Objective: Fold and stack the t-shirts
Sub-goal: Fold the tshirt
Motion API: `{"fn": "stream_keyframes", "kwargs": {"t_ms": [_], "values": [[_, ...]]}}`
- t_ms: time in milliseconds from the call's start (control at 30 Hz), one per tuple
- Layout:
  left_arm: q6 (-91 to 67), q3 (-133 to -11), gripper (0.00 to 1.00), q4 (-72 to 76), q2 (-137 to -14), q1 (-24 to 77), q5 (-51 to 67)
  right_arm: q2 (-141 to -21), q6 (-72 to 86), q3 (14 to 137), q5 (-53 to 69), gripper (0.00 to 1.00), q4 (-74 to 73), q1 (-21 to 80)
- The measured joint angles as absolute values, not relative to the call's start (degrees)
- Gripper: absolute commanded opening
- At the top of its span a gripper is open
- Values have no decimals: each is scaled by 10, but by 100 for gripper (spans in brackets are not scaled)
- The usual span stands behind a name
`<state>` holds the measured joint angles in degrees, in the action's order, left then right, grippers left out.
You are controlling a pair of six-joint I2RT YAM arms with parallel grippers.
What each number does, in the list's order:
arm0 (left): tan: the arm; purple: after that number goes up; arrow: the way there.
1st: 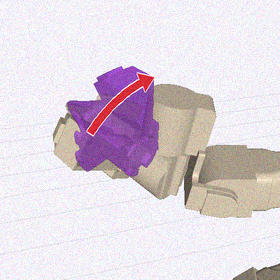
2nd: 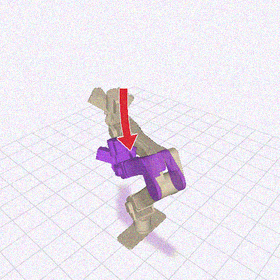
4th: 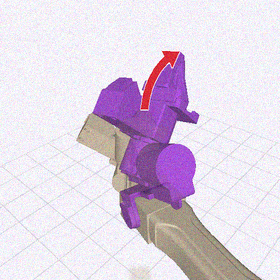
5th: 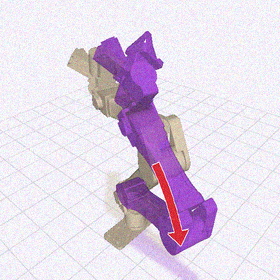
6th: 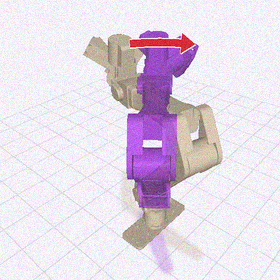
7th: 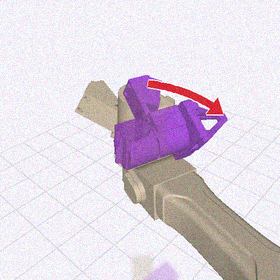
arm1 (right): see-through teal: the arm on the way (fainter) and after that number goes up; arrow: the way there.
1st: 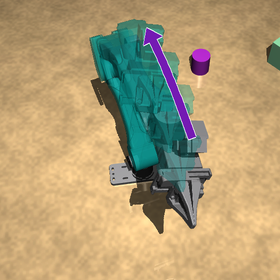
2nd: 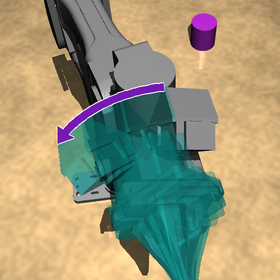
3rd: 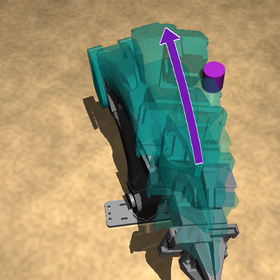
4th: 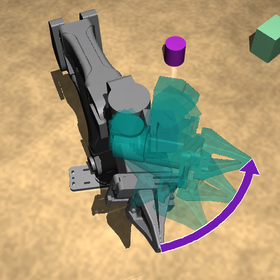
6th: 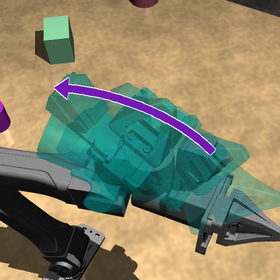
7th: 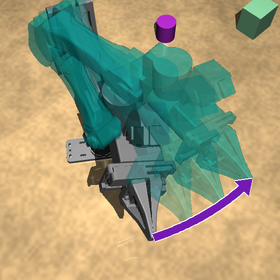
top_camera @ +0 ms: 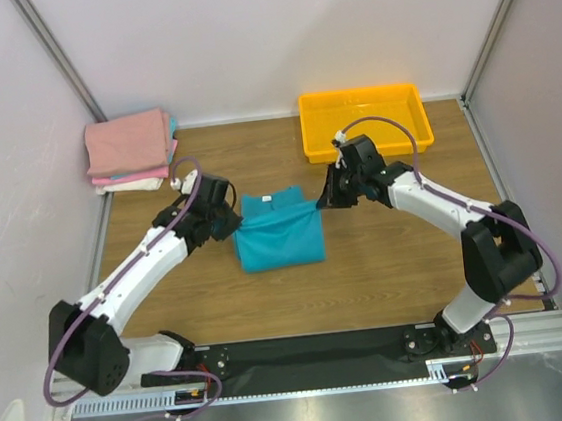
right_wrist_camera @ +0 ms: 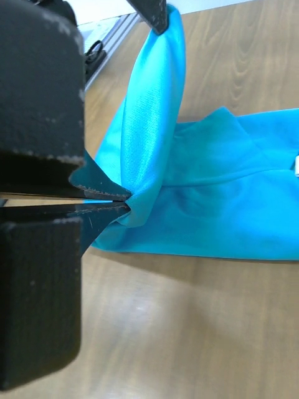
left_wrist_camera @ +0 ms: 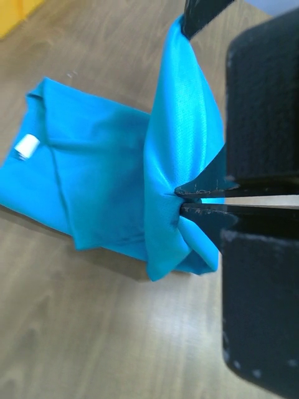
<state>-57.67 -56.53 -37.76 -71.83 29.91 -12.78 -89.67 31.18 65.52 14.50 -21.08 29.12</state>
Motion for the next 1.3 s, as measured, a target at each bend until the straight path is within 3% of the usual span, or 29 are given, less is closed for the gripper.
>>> {"fn": "stream_keyframes", "kwargs": {"t_ms": [633,700,800,833,867,933,967,1033,1167,1300], "values": [[-504,-645,0,-225,-965,184,-77,-1145,263,815,224,0,-112,234],[-495,-672,1,-214,-993,172,-72,-1174,260,842,231,4,-106,230],[-484,-707,21,-201,-1029,152,-66,-1216,257,891,248,26,-99,225],[-477,-715,62,-198,-1037,147,-66,-1230,256,910,254,35,-96,223],[-467,-725,77,-196,-1047,142,-64,-1242,254,926,259,51,-94,223],[-452,-747,88,-196,-1061,132,-60,-1259,251,953,268,58,-91,221],[-443,-758,90,-196,-1067,128,-58,-1260,249,961,272,64,-90,221],[-423,-778,92,-199,-1069,125,-58,-1258,248,968,276,69,-88,220],[-384,-787,92,-181,-1040,126,-49,-1239,248,969,276,69,-83,220],[-366,-719,91,-121,-944,131,-9,-1162,267,903,275,69,-52,221]]}}
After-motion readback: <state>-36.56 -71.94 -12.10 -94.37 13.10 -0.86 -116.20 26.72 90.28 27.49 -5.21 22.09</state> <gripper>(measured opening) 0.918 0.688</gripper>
